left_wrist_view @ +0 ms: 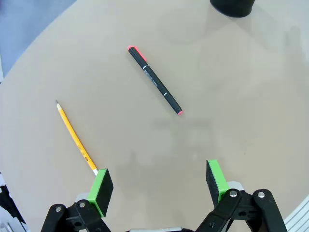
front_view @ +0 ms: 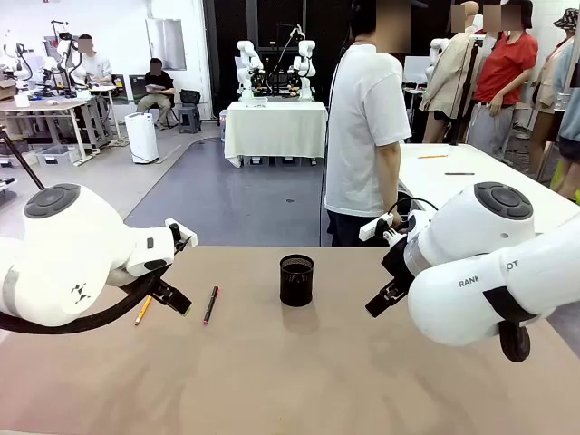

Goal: Place the pens into the pen holder.
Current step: Pick up a writing instrument from the table and place it into the Pen holder.

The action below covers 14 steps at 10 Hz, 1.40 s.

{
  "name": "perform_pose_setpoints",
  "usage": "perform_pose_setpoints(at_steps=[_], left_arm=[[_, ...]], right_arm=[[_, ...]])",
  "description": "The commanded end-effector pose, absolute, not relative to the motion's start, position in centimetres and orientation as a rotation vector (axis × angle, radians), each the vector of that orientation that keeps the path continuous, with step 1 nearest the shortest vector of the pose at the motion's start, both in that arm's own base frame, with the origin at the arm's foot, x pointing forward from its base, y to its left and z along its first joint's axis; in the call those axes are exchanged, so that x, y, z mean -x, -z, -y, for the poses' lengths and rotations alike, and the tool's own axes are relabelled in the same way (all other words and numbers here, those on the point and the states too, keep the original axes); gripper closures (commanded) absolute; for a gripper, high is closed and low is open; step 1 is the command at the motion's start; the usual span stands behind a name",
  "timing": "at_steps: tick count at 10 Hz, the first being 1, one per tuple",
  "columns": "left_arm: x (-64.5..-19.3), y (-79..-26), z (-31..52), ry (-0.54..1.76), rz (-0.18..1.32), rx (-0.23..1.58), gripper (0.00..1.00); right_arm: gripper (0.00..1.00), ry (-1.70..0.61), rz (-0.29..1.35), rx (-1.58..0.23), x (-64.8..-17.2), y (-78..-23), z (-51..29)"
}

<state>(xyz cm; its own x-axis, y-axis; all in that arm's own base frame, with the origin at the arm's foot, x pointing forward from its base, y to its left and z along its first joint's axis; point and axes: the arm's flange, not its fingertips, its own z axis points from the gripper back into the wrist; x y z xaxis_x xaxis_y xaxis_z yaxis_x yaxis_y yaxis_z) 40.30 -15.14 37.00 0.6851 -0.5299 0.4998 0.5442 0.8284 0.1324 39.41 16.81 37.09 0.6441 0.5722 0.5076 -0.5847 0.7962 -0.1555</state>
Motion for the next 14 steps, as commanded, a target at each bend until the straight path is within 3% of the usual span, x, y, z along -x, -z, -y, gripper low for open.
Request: perform_pose_setpoints(at_steps=[1,12,14], left_arm=[[-40.3,-37.0,15.1,0.602,0.552,0.028,0.0],[-40.3,-37.0,15.1,0.602,0.551,0.027,0.0],[-40.5,-38.4,15.1,0.683,0.465,0.07,0.0]], right_arm=[[0.0,-0.658,0.57,-0.024,-39.4,-37.1,-16.8],[0.0,-0.659,0.57,-0.023,-39.4,-37.1,-16.8],[0.0,-0.745,0.585,-0.187,-39.7,-38.1,-16.6]])
